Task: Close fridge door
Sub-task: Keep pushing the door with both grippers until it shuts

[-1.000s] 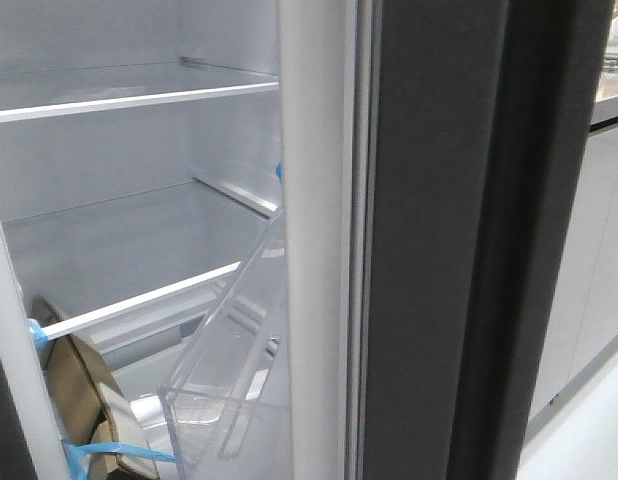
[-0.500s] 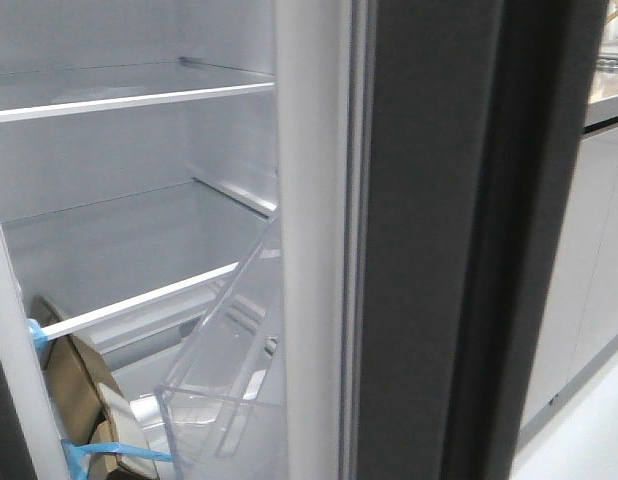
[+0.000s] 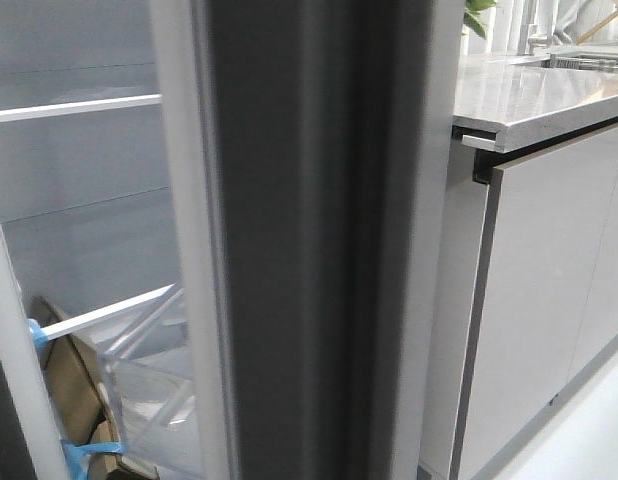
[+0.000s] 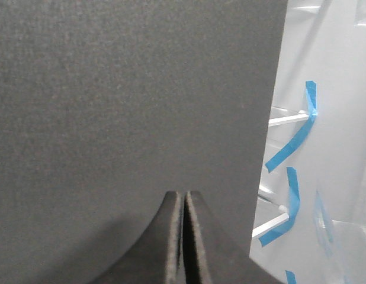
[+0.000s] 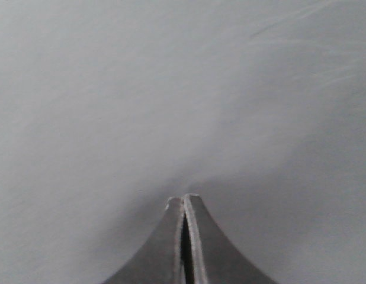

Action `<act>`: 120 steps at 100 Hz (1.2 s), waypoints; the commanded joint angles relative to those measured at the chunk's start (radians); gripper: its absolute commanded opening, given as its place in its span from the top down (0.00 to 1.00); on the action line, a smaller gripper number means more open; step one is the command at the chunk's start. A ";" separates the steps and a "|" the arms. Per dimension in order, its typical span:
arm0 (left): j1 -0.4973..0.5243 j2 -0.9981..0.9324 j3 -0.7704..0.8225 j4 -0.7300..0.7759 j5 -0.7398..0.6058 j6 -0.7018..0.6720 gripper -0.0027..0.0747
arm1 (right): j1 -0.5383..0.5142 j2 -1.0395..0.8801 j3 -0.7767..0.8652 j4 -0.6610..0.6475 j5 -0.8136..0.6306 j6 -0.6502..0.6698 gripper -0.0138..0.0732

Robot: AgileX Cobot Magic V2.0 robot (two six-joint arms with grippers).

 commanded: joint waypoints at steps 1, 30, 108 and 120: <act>-0.010 0.019 0.028 -0.002 -0.077 -0.004 0.99 | 0.000 0.012 -0.036 0.061 -0.015 -0.021 0.93; -0.010 0.019 0.028 -0.002 -0.077 -0.004 0.99 | 0.000 0.078 -0.038 0.076 -0.030 -0.119 0.93; -0.010 0.019 0.028 -0.002 -0.077 -0.004 0.99 | 0.304 0.175 -0.274 -0.405 -0.311 -0.207 0.93; -0.010 0.019 0.028 -0.002 -0.077 -0.004 0.99 | 0.366 0.196 -0.276 -0.495 -0.387 -0.207 0.93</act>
